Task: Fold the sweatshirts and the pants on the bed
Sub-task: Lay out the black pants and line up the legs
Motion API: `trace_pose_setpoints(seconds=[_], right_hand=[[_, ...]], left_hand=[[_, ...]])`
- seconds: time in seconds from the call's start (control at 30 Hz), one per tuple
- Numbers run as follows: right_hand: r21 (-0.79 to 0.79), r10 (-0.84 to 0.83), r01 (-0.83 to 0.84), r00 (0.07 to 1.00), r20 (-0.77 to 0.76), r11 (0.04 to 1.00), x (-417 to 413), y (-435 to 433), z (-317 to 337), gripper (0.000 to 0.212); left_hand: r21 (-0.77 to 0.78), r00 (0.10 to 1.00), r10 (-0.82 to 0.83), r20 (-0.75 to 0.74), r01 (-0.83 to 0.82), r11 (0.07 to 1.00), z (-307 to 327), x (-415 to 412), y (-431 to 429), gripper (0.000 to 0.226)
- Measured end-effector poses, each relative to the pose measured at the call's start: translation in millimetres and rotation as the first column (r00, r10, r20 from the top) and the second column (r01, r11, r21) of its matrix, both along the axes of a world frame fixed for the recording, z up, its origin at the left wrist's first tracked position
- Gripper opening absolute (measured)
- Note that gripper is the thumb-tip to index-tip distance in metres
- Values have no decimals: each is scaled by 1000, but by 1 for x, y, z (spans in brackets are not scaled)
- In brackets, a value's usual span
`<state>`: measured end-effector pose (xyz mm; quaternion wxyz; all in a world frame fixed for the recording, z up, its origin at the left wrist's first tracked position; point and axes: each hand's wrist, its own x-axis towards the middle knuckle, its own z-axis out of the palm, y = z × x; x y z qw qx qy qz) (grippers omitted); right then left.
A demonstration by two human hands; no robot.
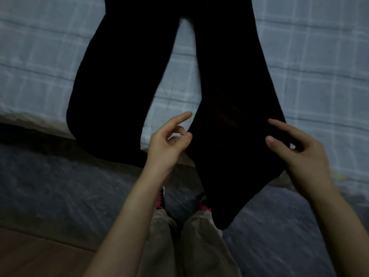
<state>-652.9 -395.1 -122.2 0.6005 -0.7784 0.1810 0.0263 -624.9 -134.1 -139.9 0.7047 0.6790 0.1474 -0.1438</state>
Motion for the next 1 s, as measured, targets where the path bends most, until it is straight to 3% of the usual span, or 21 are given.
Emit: trace_pose_setpoints(seconds=[0.13,0.27,0.37,0.47,0.53,0.63,0.7,0.87,1.0], right_hand=[[14,38,-38,999,-29,999,-3,27,-19,36],[-16,120,-122,990,-77,992,-14,36,-21,63],[-132,57,-57,998,-7,990,-20,18,-14,54],[-159,3,-7,1000,-24,987,-27,16,-17,51],[-95,61,-72,992,-108,993,-33,20,-21,59],[28,264,-263,954,-143,964,-44,13,-23,75],[17,322,-323,934,-158,946,-51,8,-26,77],[-69,194,-209,964,-180,975,-58,3,-29,69],[54,298,-293,937,-181,954,-67,3,-27,74]], left_hand=[[-166,993,23,-115,-42,985,-10,-5,-18,51],[-86,986,-133,-97,125,989,-14,-11,-23,65],[-82,997,-72,-19,70,994,-15,-18,-5,53],[-72,996,-73,-41,70,995,-20,-33,-10,50],[-108,991,-74,-112,62,992,-25,-45,-24,56],[24,983,-163,-80,166,986,-32,-61,-32,84],[31,978,-202,-54,204,978,-41,-69,-29,81],[-14,974,-129,-187,129,992,-49,-80,-22,73],[-11,970,-90,-224,90,996,-43,-92,-23,66]])
